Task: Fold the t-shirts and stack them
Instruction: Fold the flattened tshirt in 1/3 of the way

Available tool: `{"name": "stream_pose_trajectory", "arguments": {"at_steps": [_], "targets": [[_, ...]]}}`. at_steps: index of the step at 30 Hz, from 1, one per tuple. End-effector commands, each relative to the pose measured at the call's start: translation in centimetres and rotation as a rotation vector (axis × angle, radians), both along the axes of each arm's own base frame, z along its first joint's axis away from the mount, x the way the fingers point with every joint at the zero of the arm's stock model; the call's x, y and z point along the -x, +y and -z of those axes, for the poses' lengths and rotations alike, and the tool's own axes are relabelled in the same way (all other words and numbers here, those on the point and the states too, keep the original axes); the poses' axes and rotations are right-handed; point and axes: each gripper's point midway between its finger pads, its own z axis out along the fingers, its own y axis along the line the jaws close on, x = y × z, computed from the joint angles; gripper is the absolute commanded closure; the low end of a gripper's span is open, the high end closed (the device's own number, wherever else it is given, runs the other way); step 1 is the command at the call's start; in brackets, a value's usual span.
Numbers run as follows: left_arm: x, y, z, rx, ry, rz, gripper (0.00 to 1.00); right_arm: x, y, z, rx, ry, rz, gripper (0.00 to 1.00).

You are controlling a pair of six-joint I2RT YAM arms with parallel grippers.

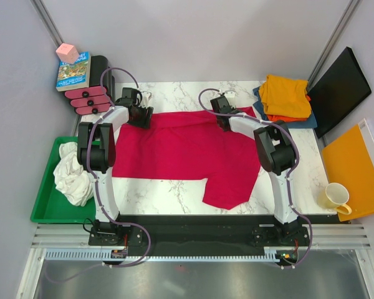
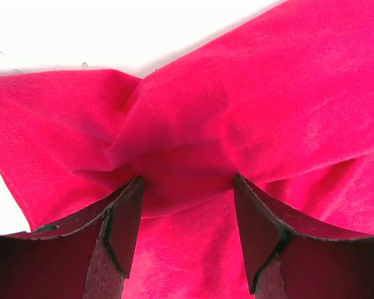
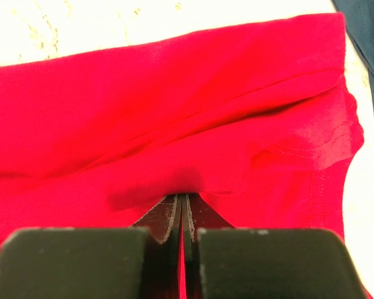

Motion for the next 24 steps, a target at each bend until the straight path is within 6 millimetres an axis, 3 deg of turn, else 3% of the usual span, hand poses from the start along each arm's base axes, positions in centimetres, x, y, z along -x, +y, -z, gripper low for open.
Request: {"name": "stream_pose_trajectory", "arguments": {"at_steps": [1,7,13,24], "targets": [[0.6,-1.0,-0.3,0.038,0.022,0.000,0.34,0.8,-0.7,-1.1,-0.011,0.007,0.013,1.00],[0.6,-1.2,-0.5,0.047,0.022,-0.002,0.34,0.9,-0.4,-4.4,0.004,-0.053,0.007,1.00],[0.9,-1.3,-0.6,0.050,0.022,-0.003,0.34,2.1,-0.2,-6.3,-0.039,-0.084,0.015,1.00],[1.4,-1.1,-0.9,0.046,0.021,-0.002,0.34,6.9,1.4,-5.9,-0.081,-0.057,-0.024,1.00]]}}
